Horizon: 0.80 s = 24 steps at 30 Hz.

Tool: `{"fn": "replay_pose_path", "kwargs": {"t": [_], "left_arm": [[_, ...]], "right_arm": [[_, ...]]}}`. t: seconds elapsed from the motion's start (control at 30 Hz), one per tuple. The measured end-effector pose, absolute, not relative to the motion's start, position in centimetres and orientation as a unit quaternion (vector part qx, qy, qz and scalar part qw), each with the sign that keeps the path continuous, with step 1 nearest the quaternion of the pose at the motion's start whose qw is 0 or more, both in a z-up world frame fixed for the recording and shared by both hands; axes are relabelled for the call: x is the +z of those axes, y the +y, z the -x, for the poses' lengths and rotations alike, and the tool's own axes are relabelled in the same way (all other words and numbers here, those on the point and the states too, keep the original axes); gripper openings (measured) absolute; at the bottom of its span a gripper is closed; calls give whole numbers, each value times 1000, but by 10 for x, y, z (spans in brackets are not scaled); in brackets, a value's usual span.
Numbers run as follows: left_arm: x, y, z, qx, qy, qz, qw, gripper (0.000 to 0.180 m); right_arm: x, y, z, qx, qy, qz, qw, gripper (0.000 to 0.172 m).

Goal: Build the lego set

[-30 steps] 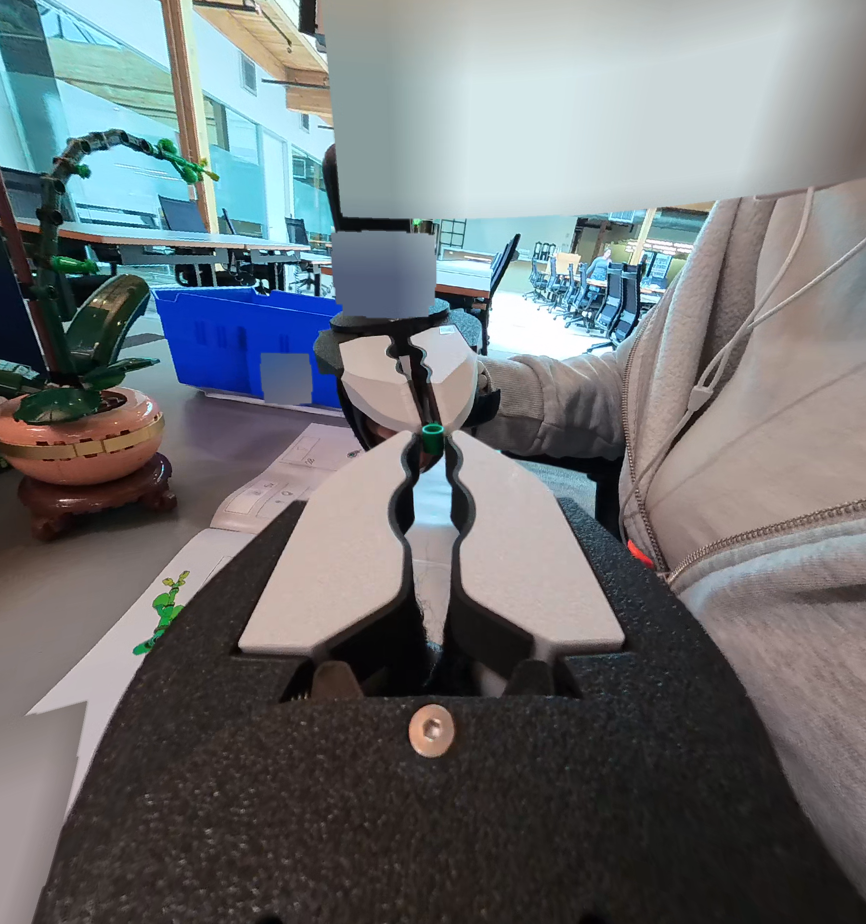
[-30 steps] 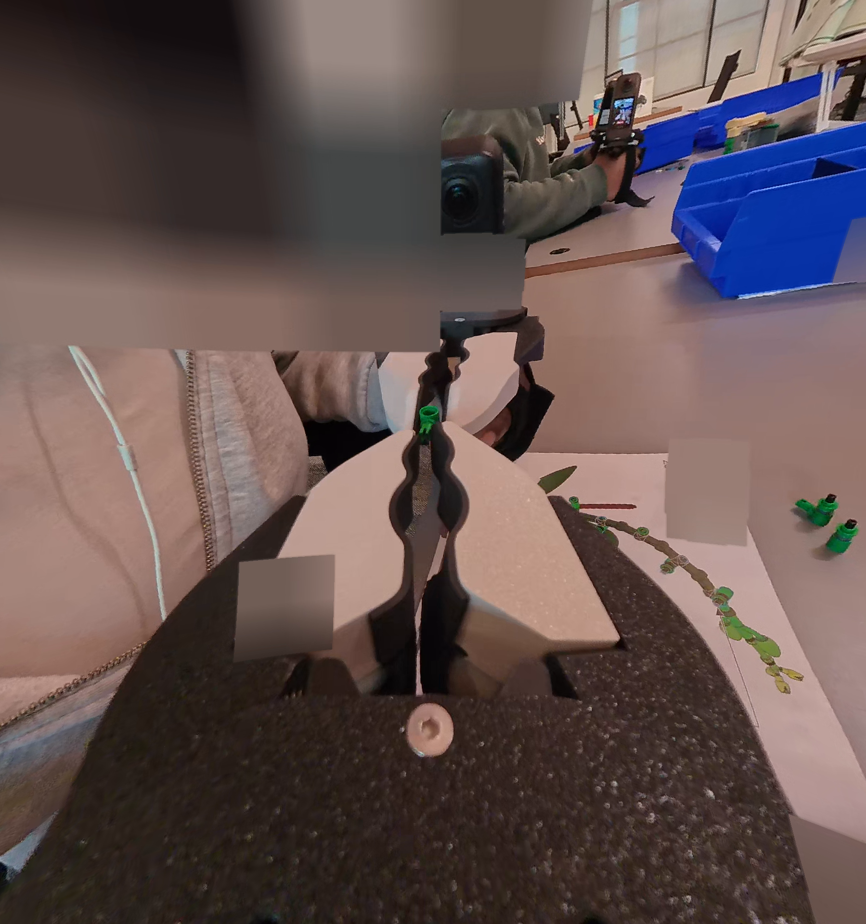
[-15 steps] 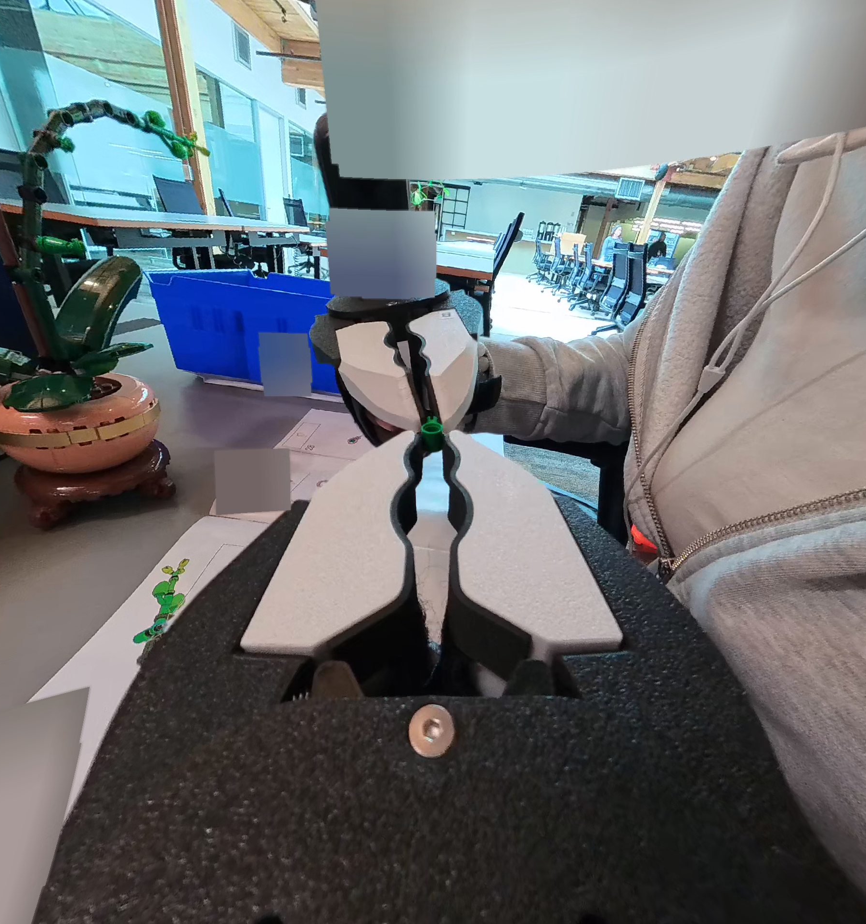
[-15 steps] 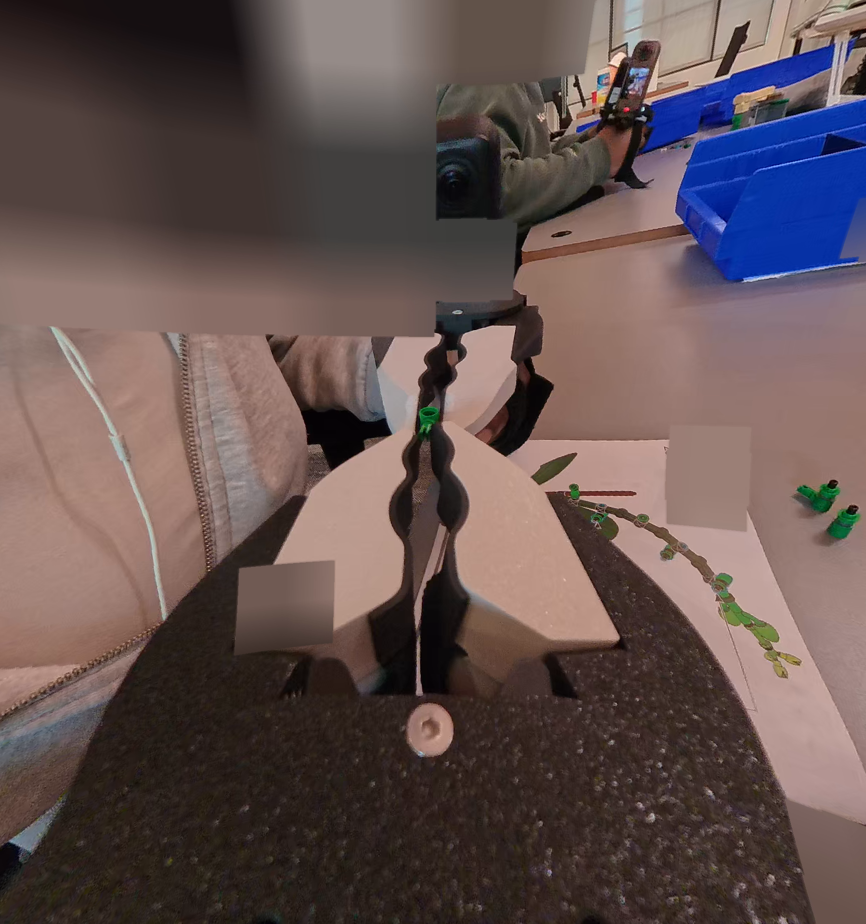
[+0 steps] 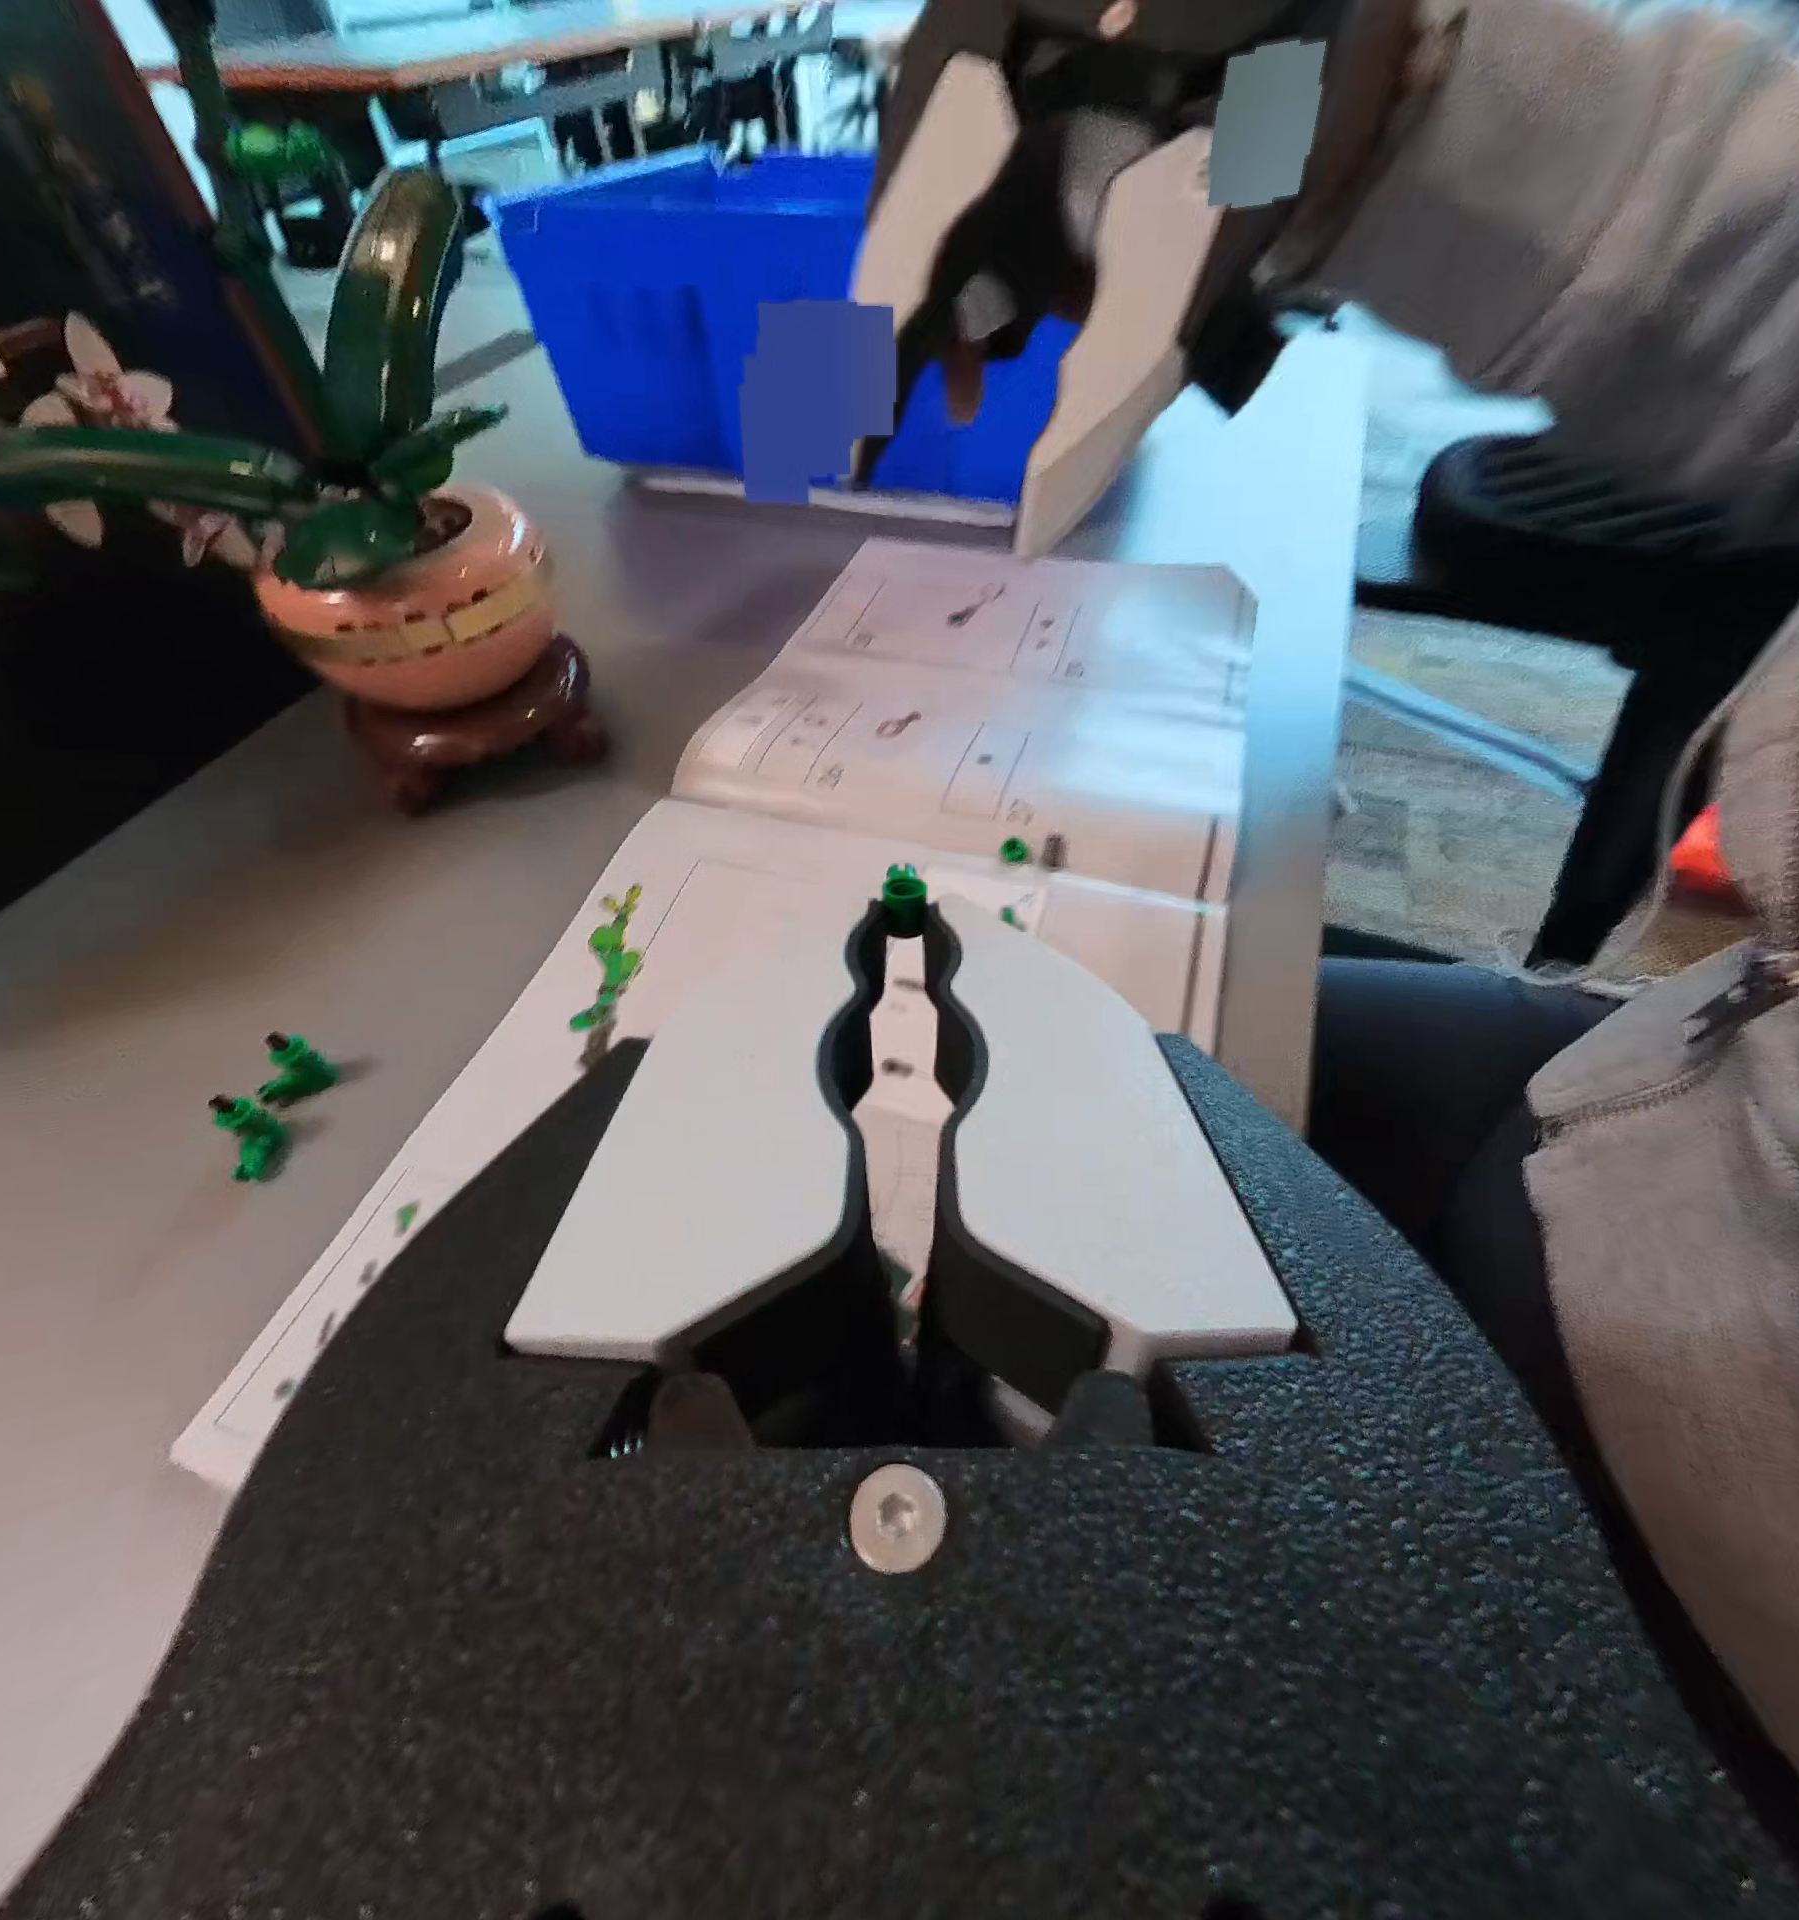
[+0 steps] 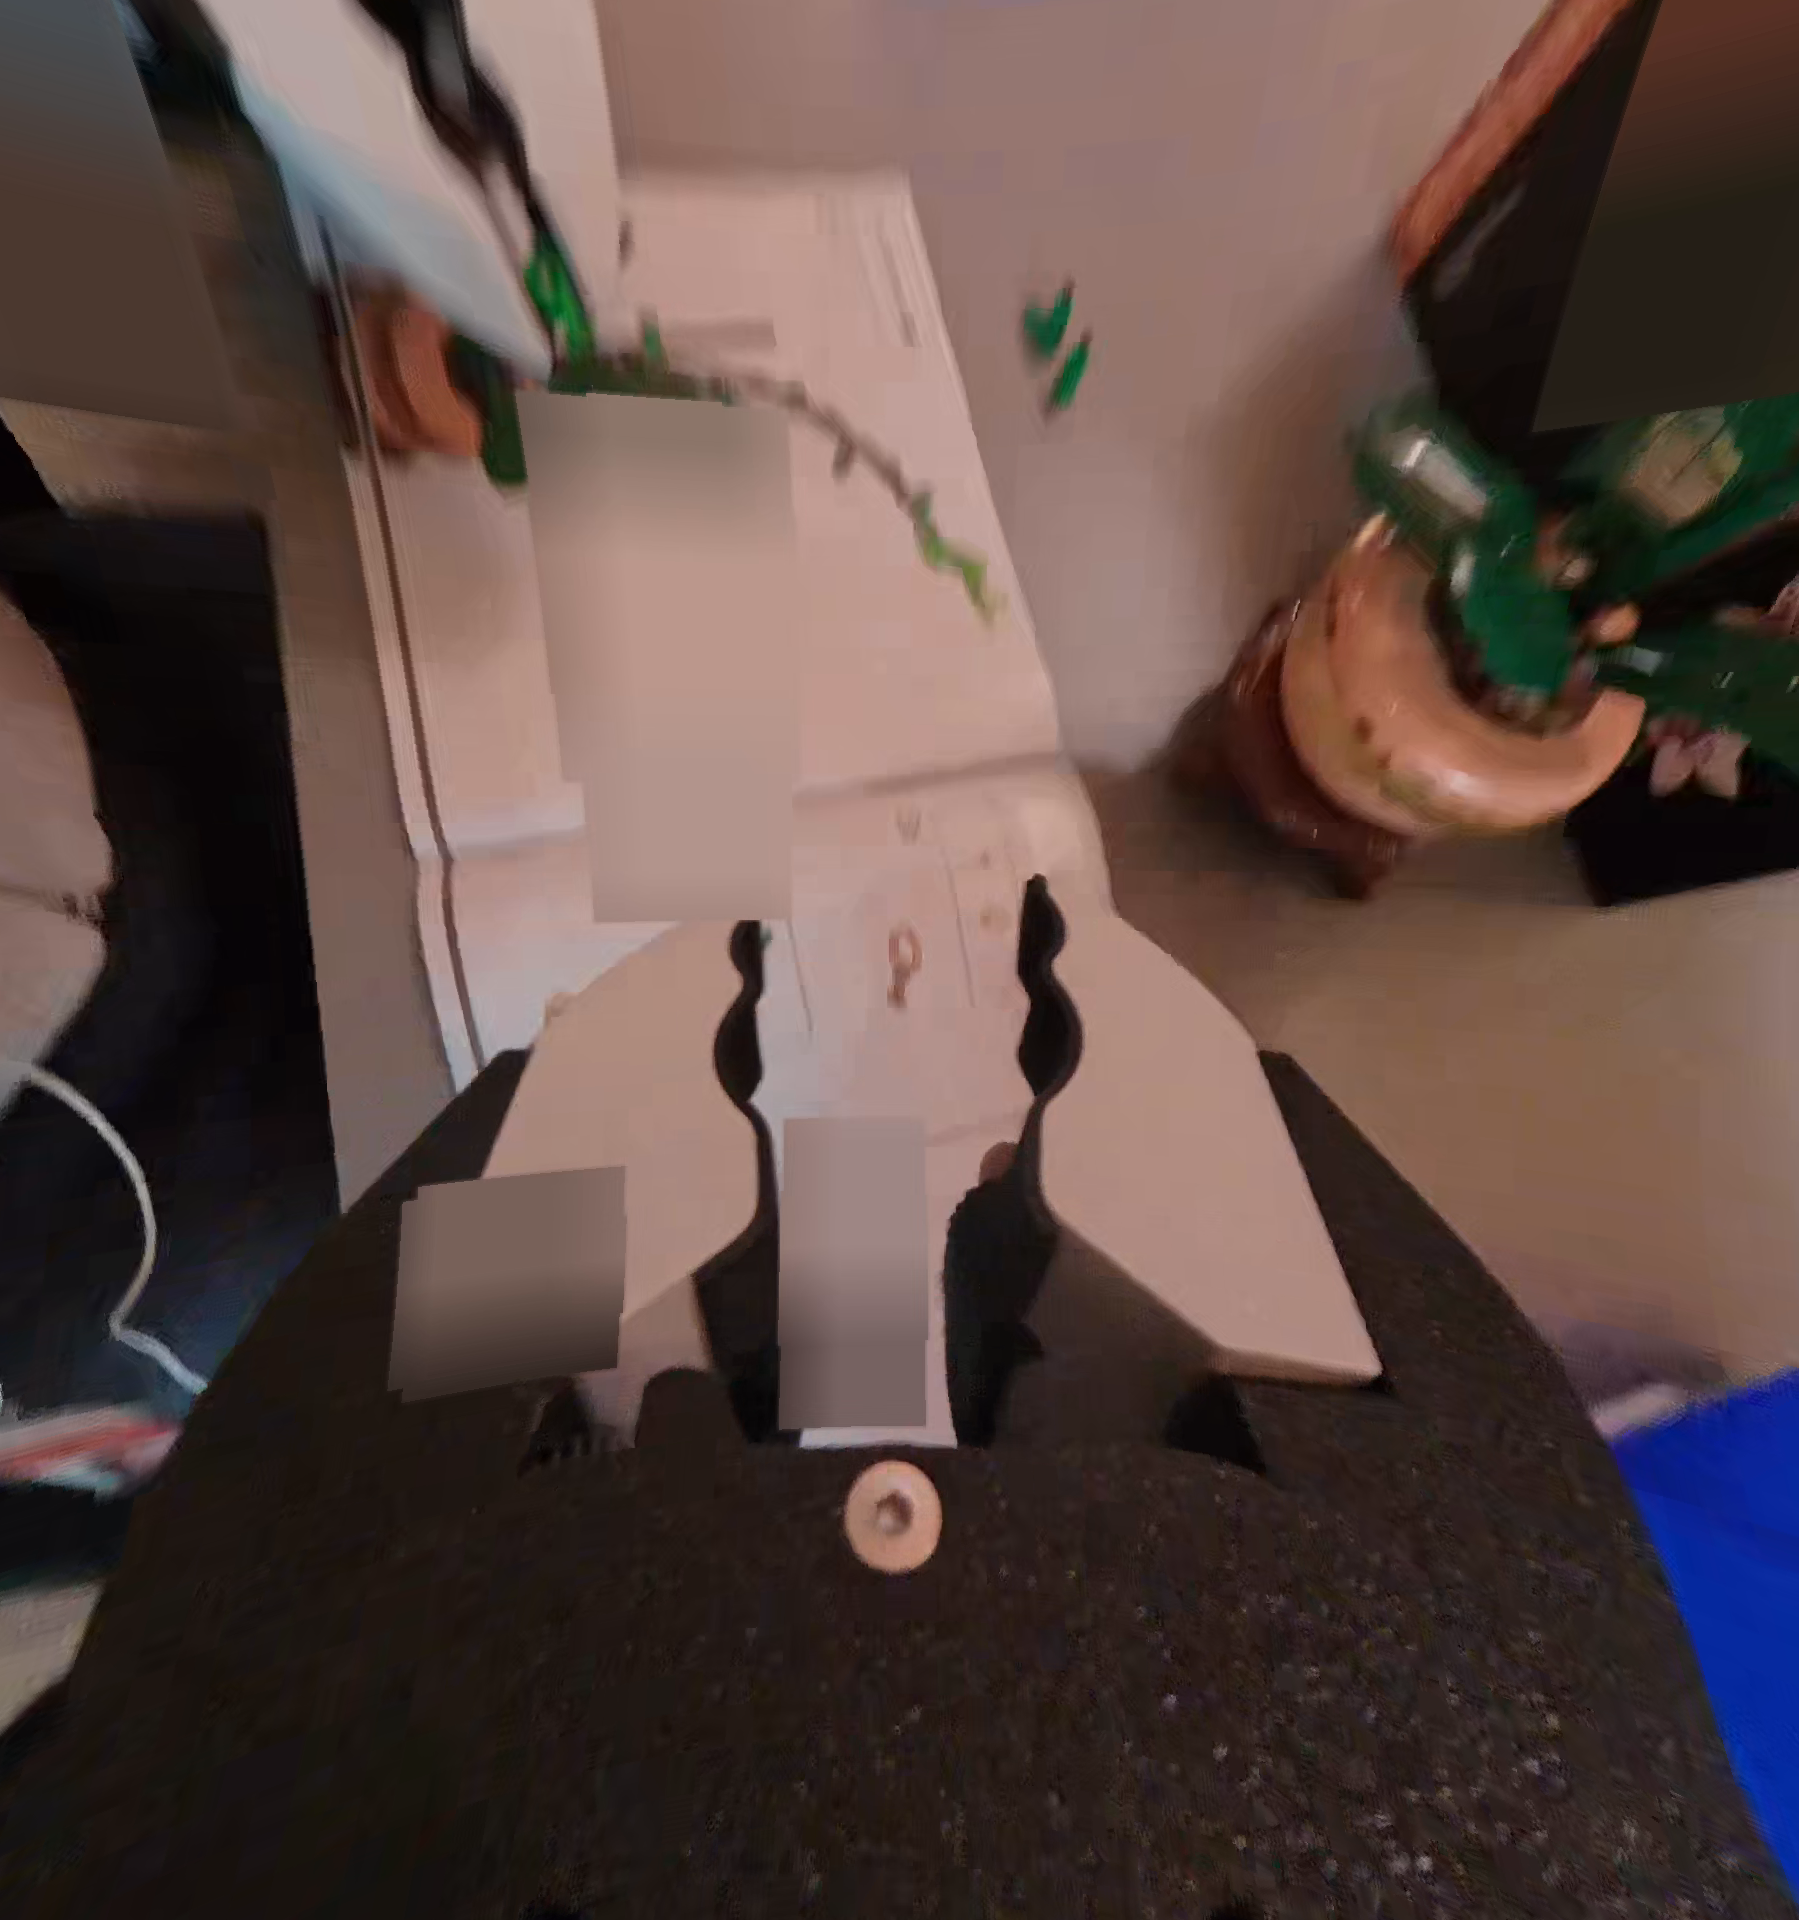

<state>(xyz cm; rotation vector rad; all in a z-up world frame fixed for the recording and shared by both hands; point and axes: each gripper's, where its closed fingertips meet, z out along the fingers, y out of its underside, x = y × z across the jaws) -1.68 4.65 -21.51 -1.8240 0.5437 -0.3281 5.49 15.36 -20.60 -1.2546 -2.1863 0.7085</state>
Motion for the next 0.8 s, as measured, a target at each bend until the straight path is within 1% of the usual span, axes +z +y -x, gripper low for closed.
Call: {"fn": "replay_pose_path", "kwargs": {"t": [0.07,0.17,0.3,0.47,0.57,0.8], "left_arm": [[-226,46,22,-115,238,795,546,6],[-233,45,25,-103,241,810,524,6],[-243,44,26,-89,247,822,506,6],[-247,43,19,-96,260,824,494,6],[-246,43,18,-101,258,821,499,6],[-242,42,19,-113,253,816,507,6]], "right_arm": [[-219,145,-65,248,-820,461,232,29],[-234,118,-63,284,-821,456,194,19],[-252,92,-56,299,-826,451,157,13],[-267,87,-53,245,-849,446,141,8],[-272,89,-53,223,-857,445,132,7],[-270,85,-50,233,-856,446,117,9]]}}
